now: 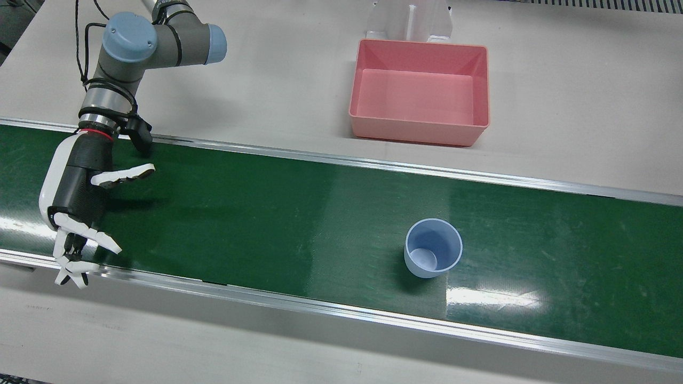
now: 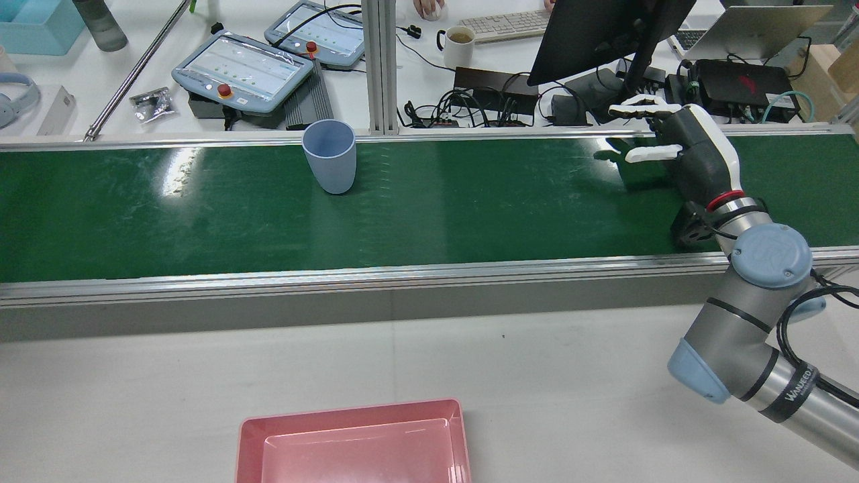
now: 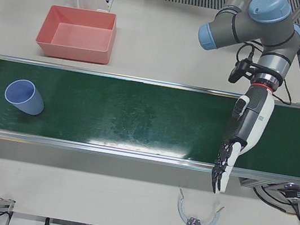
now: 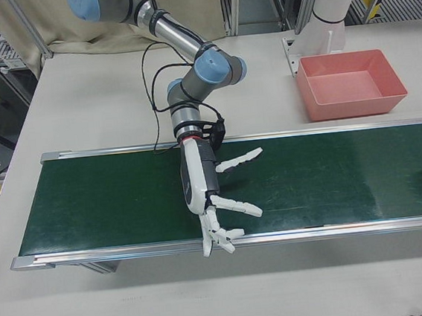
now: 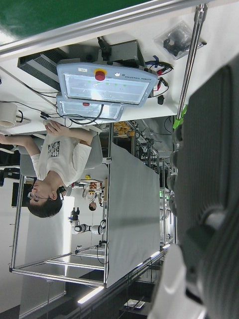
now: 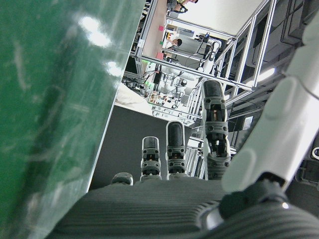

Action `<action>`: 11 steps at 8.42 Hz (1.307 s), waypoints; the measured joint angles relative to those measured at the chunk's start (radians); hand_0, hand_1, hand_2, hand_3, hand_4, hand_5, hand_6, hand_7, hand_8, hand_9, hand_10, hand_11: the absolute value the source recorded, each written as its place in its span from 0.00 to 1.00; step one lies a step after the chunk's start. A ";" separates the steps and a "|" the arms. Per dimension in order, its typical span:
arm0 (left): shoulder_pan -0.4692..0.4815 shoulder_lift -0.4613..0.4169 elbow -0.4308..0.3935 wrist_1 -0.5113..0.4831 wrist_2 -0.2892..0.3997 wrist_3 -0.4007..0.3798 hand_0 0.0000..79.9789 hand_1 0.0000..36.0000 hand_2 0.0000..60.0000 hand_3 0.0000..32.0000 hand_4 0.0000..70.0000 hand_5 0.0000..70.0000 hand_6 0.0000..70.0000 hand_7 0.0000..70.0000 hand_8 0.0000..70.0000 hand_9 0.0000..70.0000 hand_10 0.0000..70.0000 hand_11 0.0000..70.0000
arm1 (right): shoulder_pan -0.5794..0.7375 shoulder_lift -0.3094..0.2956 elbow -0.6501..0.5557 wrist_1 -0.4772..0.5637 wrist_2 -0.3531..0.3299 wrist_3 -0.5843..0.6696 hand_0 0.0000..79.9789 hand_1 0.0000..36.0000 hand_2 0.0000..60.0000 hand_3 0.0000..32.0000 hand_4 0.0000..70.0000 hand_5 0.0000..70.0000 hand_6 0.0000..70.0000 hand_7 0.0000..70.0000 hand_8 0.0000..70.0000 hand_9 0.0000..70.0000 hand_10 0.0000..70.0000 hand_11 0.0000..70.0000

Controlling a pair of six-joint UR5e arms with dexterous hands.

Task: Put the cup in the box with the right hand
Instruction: 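Hold the open right hand above the belt as the blue cup approaches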

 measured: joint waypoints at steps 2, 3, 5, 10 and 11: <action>0.000 0.000 0.000 0.000 0.000 0.000 0.00 0.00 0.00 0.00 0.00 0.00 0.00 0.00 0.00 0.00 0.00 0.00 | -0.001 0.000 -0.001 0.000 0.000 -0.001 0.63 0.00 0.00 0.09 0.63 0.02 0.12 0.71 0.12 0.31 0.00 0.00; 0.000 0.000 0.000 0.000 0.000 0.000 0.00 0.00 0.00 0.00 0.00 0.00 0.00 0.00 0.00 0.00 0.00 0.00 | -0.001 0.001 -0.002 0.001 0.000 -0.002 0.63 0.00 0.00 0.10 0.63 0.02 0.12 0.72 0.12 0.31 0.00 0.00; 0.000 0.000 0.000 0.000 0.000 0.000 0.00 0.00 0.00 0.00 0.00 0.00 0.00 0.00 0.00 0.00 0.00 0.00 | -0.001 0.000 -0.004 0.000 0.000 -0.003 0.63 0.00 0.00 0.11 0.62 0.02 0.12 0.70 0.12 0.30 0.00 0.00; -0.001 0.000 0.000 0.000 0.000 0.000 0.00 0.00 0.00 0.00 0.00 0.00 0.00 0.00 0.00 0.00 0.00 0.00 | -0.002 0.002 -0.021 0.001 0.000 -0.001 0.63 0.00 0.00 0.12 0.60 0.02 0.12 0.69 0.12 0.30 0.00 0.00; -0.001 0.000 0.000 0.000 0.000 0.000 0.00 0.00 0.00 0.00 0.00 0.00 0.00 0.00 0.00 0.00 0.00 0.00 | -0.002 0.002 -0.021 0.002 0.000 0.000 0.63 0.00 0.00 0.12 0.60 0.02 0.12 0.69 0.12 0.30 0.00 0.00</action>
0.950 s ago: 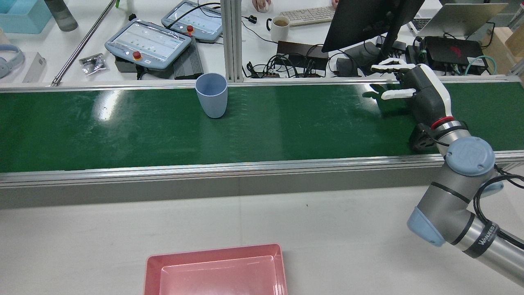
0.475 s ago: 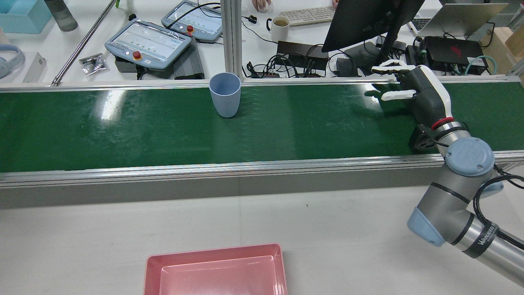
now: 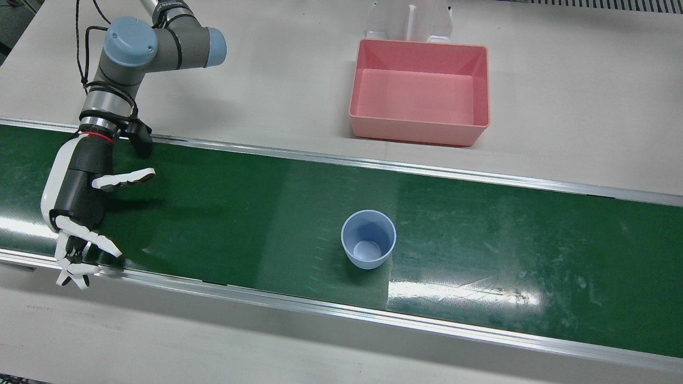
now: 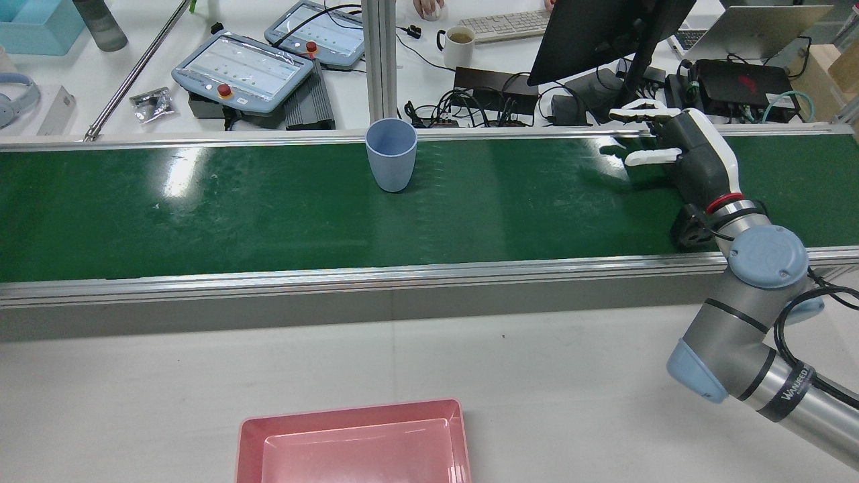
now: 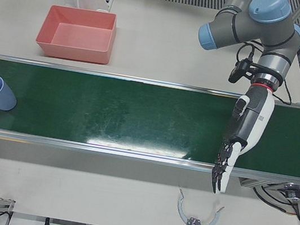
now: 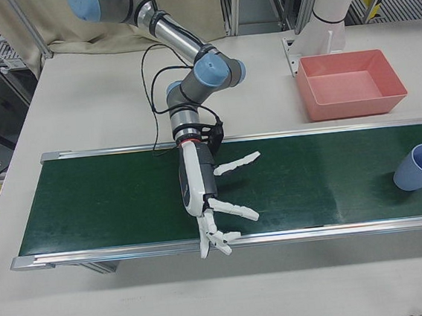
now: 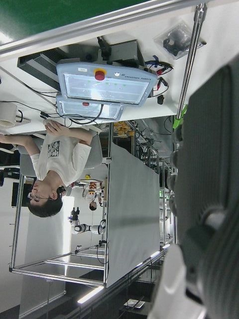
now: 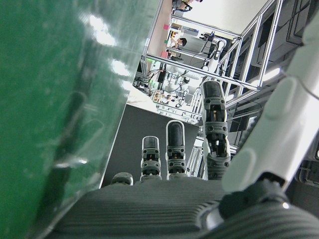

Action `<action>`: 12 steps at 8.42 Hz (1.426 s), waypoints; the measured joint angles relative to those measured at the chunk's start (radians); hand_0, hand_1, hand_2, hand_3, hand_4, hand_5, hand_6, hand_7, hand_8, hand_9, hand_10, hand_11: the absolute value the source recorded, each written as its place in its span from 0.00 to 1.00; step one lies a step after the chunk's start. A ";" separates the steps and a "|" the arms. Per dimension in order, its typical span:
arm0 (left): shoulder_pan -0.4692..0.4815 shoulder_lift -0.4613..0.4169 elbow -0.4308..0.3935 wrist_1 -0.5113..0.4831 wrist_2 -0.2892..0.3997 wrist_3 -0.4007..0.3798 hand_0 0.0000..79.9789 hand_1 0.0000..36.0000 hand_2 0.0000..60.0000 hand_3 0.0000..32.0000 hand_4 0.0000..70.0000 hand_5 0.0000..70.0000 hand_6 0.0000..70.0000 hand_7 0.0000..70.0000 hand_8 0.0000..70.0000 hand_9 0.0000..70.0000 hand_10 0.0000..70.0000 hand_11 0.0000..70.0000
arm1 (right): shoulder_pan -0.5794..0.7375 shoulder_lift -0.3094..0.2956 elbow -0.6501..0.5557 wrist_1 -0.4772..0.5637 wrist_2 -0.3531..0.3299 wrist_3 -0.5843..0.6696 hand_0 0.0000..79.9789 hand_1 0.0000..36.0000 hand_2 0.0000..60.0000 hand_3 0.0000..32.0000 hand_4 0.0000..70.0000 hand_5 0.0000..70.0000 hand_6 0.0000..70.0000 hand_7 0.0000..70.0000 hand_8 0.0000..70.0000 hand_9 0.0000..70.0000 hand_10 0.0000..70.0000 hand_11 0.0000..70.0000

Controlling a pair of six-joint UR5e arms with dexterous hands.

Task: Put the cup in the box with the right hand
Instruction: 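Hold the open right hand above the belt as the blue cup approaches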

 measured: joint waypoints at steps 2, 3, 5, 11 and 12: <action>0.000 0.000 0.000 0.000 0.000 0.000 0.00 0.00 0.00 0.00 0.00 0.00 0.00 0.00 0.00 0.00 0.00 0.00 | 0.000 0.004 0.000 0.000 0.001 0.000 0.63 0.00 0.00 0.12 0.61 0.02 0.12 0.70 0.12 0.30 0.00 0.00; 0.000 0.000 0.000 0.000 0.000 0.000 0.00 0.00 0.00 0.00 0.00 0.00 0.00 0.00 0.00 0.00 0.00 0.00 | 0.000 0.009 0.000 0.000 0.001 0.000 0.63 0.00 0.00 0.11 0.62 0.02 0.12 0.70 0.12 0.30 0.00 0.00; 0.000 0.000 0.000 0.000 0.000 0.000 0.00 0.00 0.00 0.00 0.00 0.00 0.00 0.00 0.00 0.00 0.00 0.00 | -0.001 0.020 0.000 0.000 0.001 -0.001 0.63 0.00 0.00 0.12 0.62 0.02 0.12 0.70 0.12 0.31 0.00 0.00; 0.000 0.000 0.000 0.000 0.000 0.000 0.00 0.00 0.00 0.00 0.00 0.00 0.00 0.00 0.00 0.00 0.00 0.00 | -0.003 0.015 0.002 -0.002 0.000 0.003 0.63 0.00 0.00 0.18 0.55 0.03 0.11 0.65 0.11 0.29 0.00 0.00; 0.000 0.000 0.000 0.000 0.000 0.000 0.00 0.00 0.00 0.00 0.00 0.00 0.00 0.00 0.00 0.00 0.00 0.00 | -0.003 0.014 0.003 -0.002 0.000 0.004 0.63 0.00 0.00 0.17 0.56 0.03 0.11 0.65 0.11 0.29 0.00 0.00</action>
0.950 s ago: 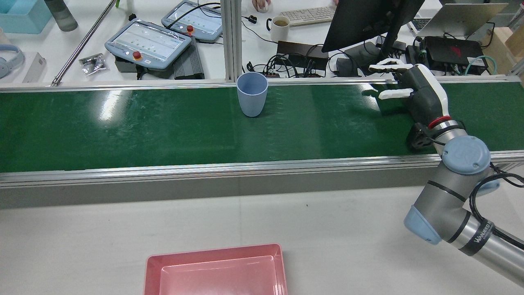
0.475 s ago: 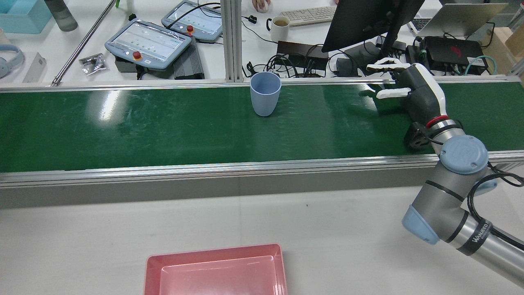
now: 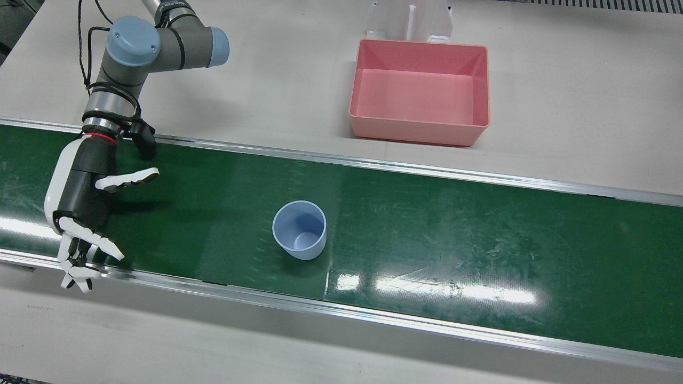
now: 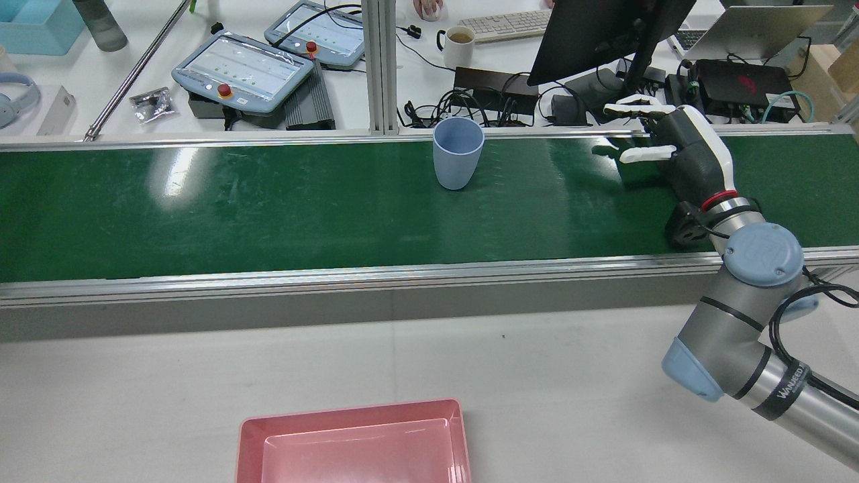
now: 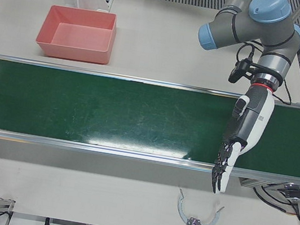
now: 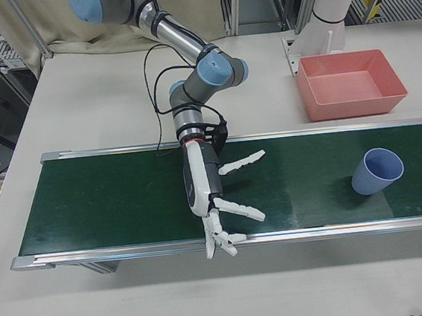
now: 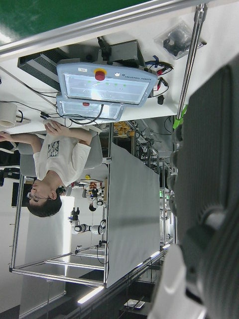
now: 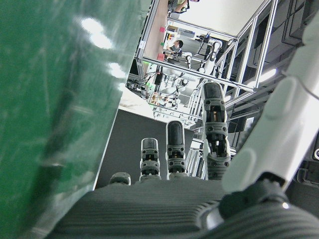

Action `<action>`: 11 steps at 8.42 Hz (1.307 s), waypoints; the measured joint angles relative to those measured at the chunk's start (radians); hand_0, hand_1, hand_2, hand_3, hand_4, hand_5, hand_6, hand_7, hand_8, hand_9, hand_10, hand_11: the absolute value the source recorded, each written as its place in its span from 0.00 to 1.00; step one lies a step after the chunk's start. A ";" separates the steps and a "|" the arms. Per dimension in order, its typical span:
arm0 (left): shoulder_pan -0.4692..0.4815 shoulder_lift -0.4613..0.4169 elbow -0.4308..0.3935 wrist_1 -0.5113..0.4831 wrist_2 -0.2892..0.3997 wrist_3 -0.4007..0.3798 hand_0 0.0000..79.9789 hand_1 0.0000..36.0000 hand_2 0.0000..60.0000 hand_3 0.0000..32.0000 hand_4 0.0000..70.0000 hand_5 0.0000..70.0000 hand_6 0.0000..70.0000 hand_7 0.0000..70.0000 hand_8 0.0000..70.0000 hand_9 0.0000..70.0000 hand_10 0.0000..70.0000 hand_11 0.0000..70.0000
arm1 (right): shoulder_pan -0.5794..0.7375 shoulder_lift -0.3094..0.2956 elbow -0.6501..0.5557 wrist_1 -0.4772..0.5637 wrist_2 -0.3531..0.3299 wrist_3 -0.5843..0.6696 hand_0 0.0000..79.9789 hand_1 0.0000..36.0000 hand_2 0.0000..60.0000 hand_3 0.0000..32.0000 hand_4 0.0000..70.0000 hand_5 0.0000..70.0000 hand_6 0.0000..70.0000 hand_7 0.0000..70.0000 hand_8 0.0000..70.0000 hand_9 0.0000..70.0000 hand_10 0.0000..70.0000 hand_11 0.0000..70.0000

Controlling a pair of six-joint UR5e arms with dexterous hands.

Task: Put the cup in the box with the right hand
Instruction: 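Hold the open right hand above the belt as the blue cup approaches, then close the right hand around the light blue cup on the belt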

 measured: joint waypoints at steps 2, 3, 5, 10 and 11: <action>0.000 0.000 0.000 0.000 0.000 0.000 0.00 0.00 0.00 0.00 0.00 0.00 0.00 0.00 0.00 0.00 0.00 0.00 | -0.001 0.000 0.002 0.000 0.000 0.000 0.63 0.00 0.00 0.17 0.56 0.03 0.11 0.66 0.11 0.29 0.00 0.00; -0.001 0.000 0.000 0.001 0.000 0.000 0.00 0.00 0.00 0.00 0.00 0.00 0.00 0.00 0.00 0.00 0.00 0.00 | -0.001 0.000 0.004 0.000 0.000 0.000 0.63 0.00 0.00 0.18 0.56 0.03 0.11 0.65 0.11 0.29 0.00 0.00; -0.001 0.000 0.000 0.000 0.000 0.000 0.00 0.00 0.00 0.00 0.00 0.00 0.00 0.00 0.00 0.00 0.00 0.00 | -0.003 0.000 0.006 0.001 0.000 0.000 0.63 0.00 0.00 0.19 0.55 0.03 0.11 0.65 0.11 0.29 0.00 0.00; 0.000 0.000 0.000 0.000 0.000 0.000 0.00 0.00 0.00 0.00 0.00 0.00 0.00 0.00 0.00 0.00 0.00 0.00 | -0.028 0.009 0.020 0.000 -0.002 -0.005 0.63 0.01 0.00 0.19 0.57 0.03 0.11 0.67 0.11 0.30 0.00 0.00; 0.000 0.000 0.000 0.000 0.000 0.000 0.00 0.00 0.00 0.00 0.00 0.00 0.00 0.00 0.00 0.00 0.00 0.00 | -0.029 0.009 0.023 0.000 -0.003 -0.005 0.63 0.01 0.00 0.19 0.58 0.02 0.11 0.67 0.11 0.29 0.00 0.00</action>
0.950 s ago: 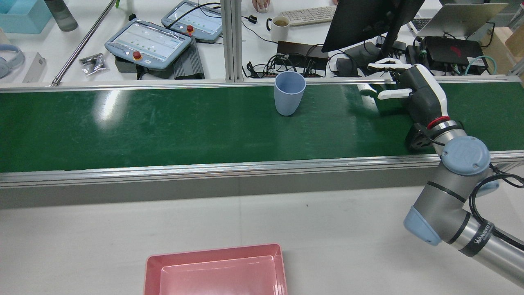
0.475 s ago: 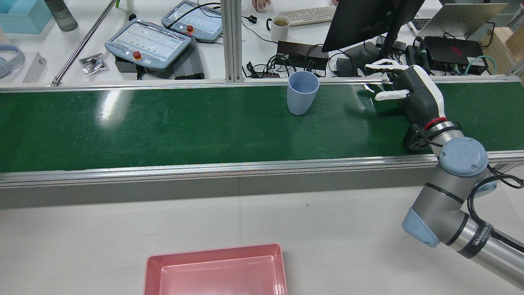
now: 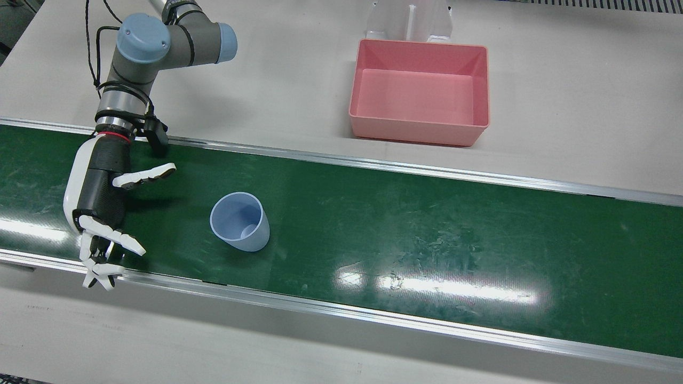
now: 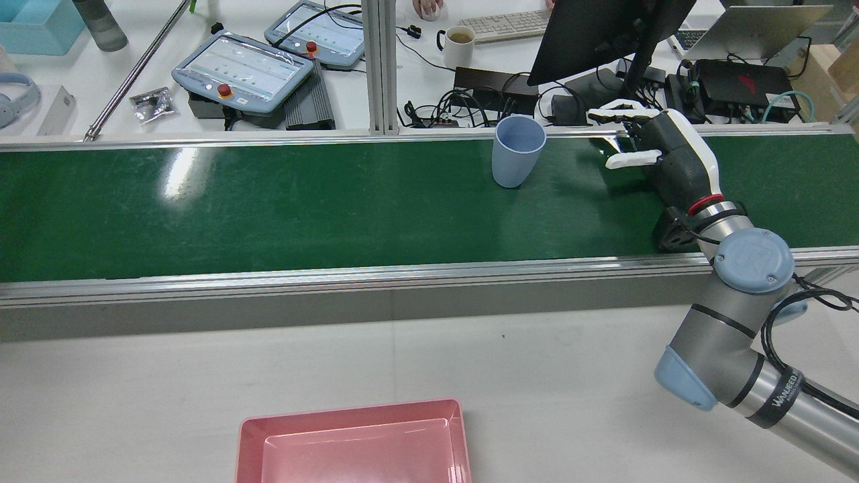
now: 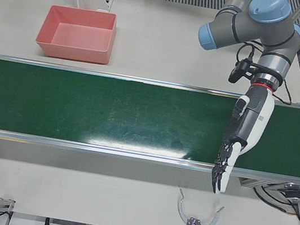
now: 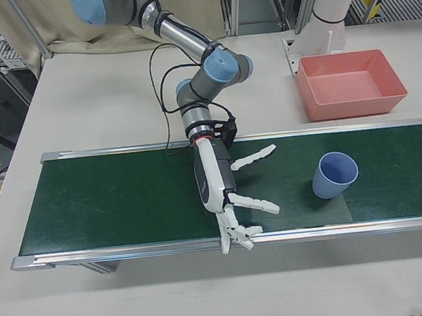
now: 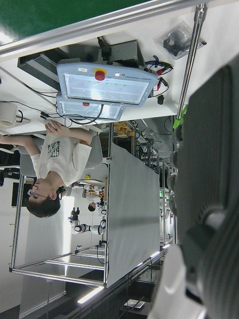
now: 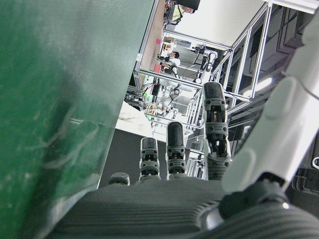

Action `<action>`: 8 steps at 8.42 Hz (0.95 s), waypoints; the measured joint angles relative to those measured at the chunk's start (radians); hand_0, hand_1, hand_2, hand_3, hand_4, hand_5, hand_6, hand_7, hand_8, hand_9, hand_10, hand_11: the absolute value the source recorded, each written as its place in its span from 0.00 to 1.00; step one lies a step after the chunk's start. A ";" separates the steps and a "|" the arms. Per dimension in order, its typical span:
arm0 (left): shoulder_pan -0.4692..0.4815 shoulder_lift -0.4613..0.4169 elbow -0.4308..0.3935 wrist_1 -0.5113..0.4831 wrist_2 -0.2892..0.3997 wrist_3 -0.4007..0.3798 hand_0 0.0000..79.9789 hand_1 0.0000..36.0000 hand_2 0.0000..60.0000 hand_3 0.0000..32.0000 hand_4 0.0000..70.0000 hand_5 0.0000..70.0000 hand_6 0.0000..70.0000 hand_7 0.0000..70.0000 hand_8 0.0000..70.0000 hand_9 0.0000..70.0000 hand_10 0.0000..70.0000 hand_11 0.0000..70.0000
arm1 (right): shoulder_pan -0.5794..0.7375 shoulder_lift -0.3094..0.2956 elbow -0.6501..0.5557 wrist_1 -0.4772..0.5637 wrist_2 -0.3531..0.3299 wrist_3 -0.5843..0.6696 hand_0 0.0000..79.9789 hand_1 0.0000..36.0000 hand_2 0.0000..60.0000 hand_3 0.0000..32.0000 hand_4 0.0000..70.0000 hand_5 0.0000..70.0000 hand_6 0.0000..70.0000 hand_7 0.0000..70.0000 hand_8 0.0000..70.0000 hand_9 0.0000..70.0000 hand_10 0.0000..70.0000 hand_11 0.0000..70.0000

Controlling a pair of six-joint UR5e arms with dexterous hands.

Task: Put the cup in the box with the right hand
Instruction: 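Close the right hand around the light blue cup on the belt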

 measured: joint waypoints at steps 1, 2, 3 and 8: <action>0.000 0.000 0.000 0.000 0.000 0.000 0.00 0.00 0.00 0.00 0.00 0.00 0.00 0.00 0.00 0.00 0.00 0.00 | 0.000 -0.001 0.001 0.000 0.000 0.000 0.63 0.00 0.00 0.18 0.59 0.02 0.11 0.68 0.12 0.30 0.00 0.00; 0.000 0.000 0.000 0.000 0.000 0.000 0.00 0.00 0.00 0.00 0.00 0.00 0.00 0.00 0.00 0.00 0.00 0.00 | -0.001 -0.001 0.001 0.000 -0.001 -0.001 0.63 0.00 0.00 0.18 0.60 0.02 0.11 0.69 0.12 0.30 0.00 0.00; 0.000 0.000 0.000 0.000 0.000 0.000 0.00 0.00 0.00 0.00 0.00 0.00 0.00 0.00 0.00 0.00 0.00 0.00 | -0.001 -0.001 0.001 -0.001 -0.002 -0.004 0.63 0.00 0.00 0.18 0.60 0.02 0.11 0.68 0.12 0.30 0.00 0.00; 0.000 0.000 0.000 0.000 -0.001 0.000 0.00 0.00 0.00 0.00 0.00 0.00 0.00 0.00 0.00 0.00 0.00 0.00 | -0.002 -0.002 -0.004 -0.002 -0.002 -0.017 0.63 0.00 0.00 0.17 0.61 0.02 0.11 0.69 0.12 0.30 0.00 0.00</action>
